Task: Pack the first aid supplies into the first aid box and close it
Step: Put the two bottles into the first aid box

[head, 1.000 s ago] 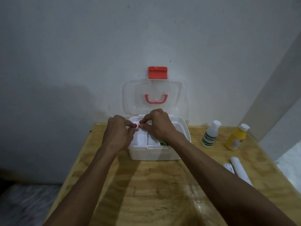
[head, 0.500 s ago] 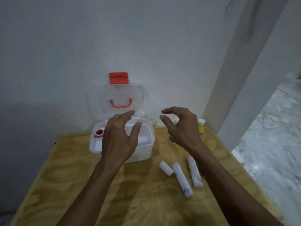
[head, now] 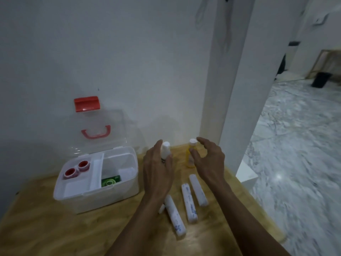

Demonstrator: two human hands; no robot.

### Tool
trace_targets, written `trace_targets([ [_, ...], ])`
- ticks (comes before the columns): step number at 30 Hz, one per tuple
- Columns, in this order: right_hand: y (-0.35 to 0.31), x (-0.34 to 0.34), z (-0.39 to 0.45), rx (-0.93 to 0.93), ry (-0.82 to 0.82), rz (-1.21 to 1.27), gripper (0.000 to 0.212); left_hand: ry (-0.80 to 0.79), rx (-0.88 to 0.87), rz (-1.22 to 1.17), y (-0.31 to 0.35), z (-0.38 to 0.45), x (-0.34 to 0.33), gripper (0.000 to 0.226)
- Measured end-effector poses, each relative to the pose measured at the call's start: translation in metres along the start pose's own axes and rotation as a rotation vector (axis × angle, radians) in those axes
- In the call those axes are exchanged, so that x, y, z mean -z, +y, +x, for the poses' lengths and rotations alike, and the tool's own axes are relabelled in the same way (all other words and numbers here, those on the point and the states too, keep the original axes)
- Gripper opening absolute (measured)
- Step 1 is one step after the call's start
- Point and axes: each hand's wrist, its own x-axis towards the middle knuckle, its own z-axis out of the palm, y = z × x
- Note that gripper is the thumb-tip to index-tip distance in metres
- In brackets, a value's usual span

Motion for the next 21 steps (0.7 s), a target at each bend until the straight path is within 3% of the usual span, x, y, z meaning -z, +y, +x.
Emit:
trace_targets([
  [12, 0.016, -0.031, 0.007, 0.045, 0.161, 0.058, 0.027, 0.096, -0.038, 0.011, -0.017, 0.015, -0.036, 0.033],
  [21, 0.02, -0.035, 0.008, 0.09, 0.166, 0.103, 0.025, 0.159, -0.073, 0.023, -0.022, 0.018, -0.036, 0.029],
])
